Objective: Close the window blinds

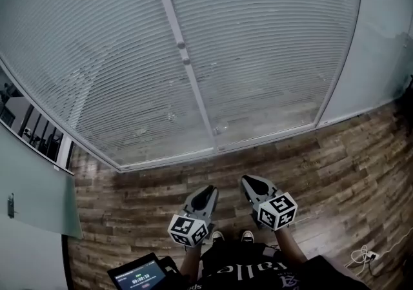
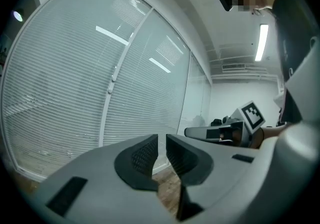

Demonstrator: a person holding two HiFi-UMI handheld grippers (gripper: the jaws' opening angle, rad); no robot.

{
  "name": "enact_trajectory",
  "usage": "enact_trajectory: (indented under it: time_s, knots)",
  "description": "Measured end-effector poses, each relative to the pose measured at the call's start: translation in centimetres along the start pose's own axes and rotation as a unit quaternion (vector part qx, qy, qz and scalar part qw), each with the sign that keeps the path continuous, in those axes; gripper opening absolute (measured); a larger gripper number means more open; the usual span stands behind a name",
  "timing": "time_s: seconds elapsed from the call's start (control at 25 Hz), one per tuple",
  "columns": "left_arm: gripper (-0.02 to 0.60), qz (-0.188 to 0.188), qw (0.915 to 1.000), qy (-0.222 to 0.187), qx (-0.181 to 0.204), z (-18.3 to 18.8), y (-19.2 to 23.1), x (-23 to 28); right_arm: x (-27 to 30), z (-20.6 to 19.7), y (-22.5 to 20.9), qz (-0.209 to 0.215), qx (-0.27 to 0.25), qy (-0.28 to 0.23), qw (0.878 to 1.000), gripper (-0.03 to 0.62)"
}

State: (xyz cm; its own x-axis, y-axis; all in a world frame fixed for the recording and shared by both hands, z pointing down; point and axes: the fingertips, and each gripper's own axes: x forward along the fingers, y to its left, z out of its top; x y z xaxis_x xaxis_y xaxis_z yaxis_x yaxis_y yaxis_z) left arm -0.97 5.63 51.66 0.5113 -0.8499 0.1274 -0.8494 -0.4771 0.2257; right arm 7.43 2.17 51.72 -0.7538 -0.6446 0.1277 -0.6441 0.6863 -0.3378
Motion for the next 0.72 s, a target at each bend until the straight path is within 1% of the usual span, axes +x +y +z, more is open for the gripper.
enact_trajectory:
  time_s: [0.28,0.52,0.72]
  knots:
    - [0.054,-0.010,0.9999,-0.007,0.000,-0.2,-1.3,-5.0,-1.9,-1.2,4.8,-0.006,-0.006,-0.002,1.000,0.018]
    - [0.054,-0.018,0.9998,-0.005,0.010,-0.8,-1.3,-12.7,-2.9,-3.4,11.5,-0.016,0.007,-0.013,1.000,0.018]
    - [0.054,-0.017,0.9998,-0.002,0.000,-2.1,0.0,-17.9,-3.4,-6.2,16.5,-0.020,0.014,-0.008,1.000,0.018]
